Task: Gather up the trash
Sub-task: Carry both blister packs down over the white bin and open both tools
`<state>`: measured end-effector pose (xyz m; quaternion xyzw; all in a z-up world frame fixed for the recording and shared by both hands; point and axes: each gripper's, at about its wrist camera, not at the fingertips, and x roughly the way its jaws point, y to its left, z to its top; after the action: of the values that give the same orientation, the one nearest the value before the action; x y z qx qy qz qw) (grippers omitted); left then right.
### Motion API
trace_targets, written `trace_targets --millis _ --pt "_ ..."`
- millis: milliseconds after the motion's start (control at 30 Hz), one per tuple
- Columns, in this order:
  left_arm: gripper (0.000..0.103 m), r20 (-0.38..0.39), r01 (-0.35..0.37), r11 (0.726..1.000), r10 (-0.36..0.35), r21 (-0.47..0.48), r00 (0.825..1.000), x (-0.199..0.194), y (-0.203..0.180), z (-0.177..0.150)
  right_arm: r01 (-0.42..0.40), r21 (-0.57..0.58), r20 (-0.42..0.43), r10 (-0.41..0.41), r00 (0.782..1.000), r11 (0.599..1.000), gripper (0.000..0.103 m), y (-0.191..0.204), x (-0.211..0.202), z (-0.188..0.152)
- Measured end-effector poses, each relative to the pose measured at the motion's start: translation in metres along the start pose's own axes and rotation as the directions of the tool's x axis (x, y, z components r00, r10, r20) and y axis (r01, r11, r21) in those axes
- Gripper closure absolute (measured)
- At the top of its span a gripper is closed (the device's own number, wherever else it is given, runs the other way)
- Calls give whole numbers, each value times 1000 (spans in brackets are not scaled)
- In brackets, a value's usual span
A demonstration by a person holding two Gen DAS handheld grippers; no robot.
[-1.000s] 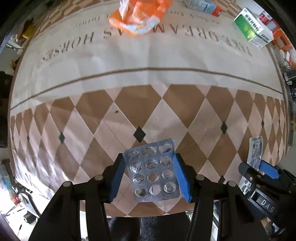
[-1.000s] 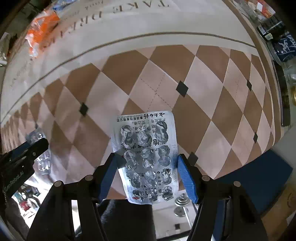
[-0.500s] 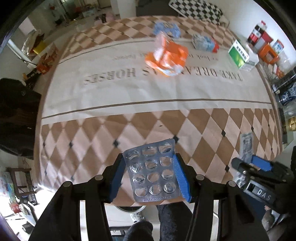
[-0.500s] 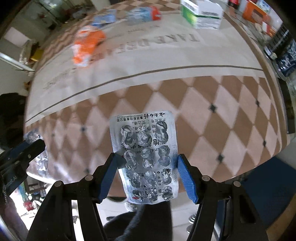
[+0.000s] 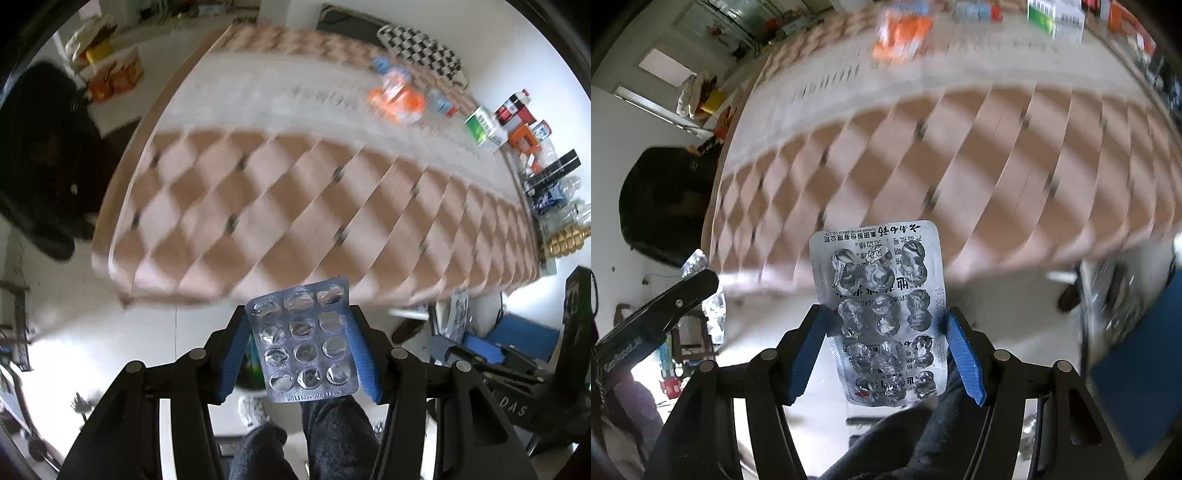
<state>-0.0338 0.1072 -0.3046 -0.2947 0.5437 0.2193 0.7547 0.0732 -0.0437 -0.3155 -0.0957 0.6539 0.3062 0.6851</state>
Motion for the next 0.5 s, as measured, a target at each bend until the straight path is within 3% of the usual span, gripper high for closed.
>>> trace_targets --millis 100,200,367,500 --pt "54 -94 13 999 -17 -42 995 38 39 -40 -6 28 -82 8 997 1000 36 13 59 -43" --pt "54 -206 37 993 -60 -112 977 93 75 -74 3 64 -162 7 987 998 36 12 123 -75" --pt "54 -324 64 970 -140 -233 936 209 124 -114 31 126 -261 3 965 992 36 -13 243 -109" --pt "54 -417 108 956 -219 -274 882 317 147 -140 32 147 -305 15 952 989 36 -37 330 -121"
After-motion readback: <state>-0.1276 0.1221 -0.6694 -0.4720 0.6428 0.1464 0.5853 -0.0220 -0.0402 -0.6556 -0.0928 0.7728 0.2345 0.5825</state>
